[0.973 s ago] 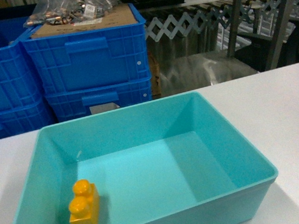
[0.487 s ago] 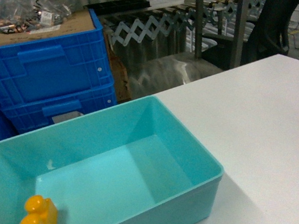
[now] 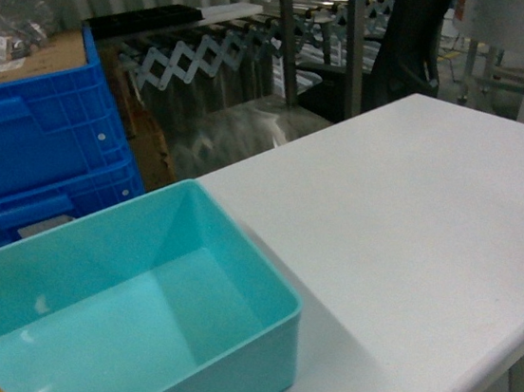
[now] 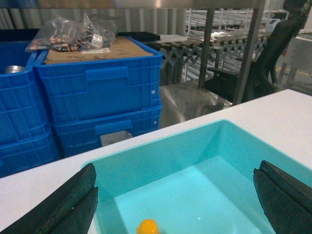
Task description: Pick red block from blue box to shelf
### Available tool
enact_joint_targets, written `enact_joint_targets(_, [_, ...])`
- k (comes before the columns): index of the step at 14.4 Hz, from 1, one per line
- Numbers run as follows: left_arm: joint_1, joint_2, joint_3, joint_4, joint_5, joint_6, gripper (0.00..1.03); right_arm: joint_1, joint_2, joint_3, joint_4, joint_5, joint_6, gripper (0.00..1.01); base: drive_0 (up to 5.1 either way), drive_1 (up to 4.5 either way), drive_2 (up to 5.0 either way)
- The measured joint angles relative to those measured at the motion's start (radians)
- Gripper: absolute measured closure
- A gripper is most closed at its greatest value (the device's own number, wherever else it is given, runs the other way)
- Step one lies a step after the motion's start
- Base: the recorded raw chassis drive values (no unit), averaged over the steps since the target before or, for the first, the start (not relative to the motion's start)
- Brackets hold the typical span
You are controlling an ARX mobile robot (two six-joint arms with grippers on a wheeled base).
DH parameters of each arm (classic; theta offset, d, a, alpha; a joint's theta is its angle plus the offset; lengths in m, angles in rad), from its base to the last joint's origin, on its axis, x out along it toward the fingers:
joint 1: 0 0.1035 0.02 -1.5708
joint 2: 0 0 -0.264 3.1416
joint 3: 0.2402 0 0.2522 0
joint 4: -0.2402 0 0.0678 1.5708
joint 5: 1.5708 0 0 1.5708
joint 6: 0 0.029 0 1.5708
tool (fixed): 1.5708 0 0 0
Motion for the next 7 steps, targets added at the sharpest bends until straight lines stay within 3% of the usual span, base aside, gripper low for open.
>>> enact_joint_targets(7, [0.000,0.000,0.000,0.000,0.000,0.000,0.05,0.000,0.000,0.000,0.000,0.000,0.000,0.66,-1.5,-1.46,-1.5])
